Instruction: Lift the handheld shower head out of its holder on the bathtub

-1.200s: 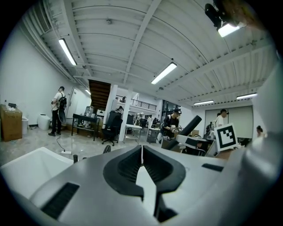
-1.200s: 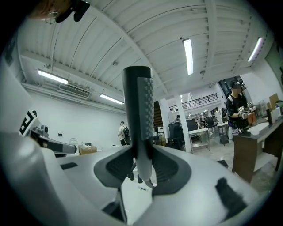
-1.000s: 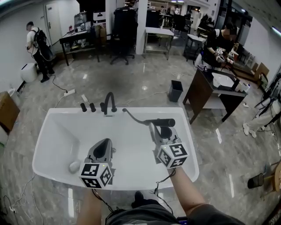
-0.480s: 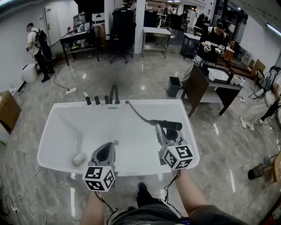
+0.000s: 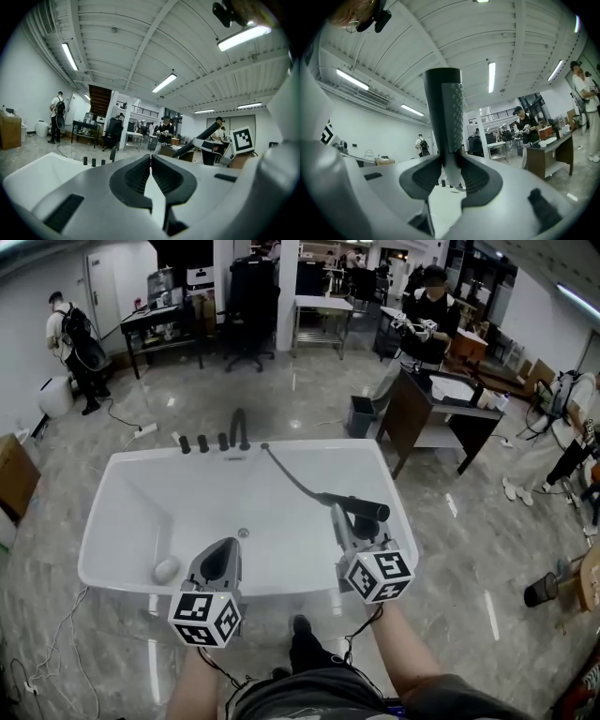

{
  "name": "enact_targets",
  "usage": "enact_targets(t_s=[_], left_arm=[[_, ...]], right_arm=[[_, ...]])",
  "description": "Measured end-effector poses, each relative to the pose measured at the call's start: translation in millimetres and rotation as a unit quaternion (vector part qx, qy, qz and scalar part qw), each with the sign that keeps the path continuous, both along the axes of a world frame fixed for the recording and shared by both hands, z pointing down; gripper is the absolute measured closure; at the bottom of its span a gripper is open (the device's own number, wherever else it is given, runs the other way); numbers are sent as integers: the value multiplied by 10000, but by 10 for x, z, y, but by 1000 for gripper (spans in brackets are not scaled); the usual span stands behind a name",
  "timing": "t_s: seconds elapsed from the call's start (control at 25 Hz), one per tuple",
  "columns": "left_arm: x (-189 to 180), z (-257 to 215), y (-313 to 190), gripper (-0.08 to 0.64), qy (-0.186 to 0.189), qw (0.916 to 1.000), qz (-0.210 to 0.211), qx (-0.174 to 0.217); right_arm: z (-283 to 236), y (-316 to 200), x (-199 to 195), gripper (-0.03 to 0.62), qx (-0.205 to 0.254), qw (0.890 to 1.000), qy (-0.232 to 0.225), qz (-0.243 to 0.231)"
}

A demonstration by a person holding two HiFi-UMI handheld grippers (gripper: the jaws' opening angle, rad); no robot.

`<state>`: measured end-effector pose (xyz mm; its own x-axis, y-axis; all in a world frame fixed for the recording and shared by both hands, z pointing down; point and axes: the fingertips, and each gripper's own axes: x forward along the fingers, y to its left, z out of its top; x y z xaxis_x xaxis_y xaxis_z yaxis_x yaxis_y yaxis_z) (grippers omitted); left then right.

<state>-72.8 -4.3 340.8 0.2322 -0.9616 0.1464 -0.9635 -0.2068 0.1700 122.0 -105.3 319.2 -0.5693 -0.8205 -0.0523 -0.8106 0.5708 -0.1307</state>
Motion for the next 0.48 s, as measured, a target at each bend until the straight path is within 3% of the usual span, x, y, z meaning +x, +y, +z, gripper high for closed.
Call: enact_targets(t_s=[0.48], left_arm=[[182,116,250,538,130,9997,173,-72]], right_arm=[[267,400,141,453,-195,9996,187,112]])
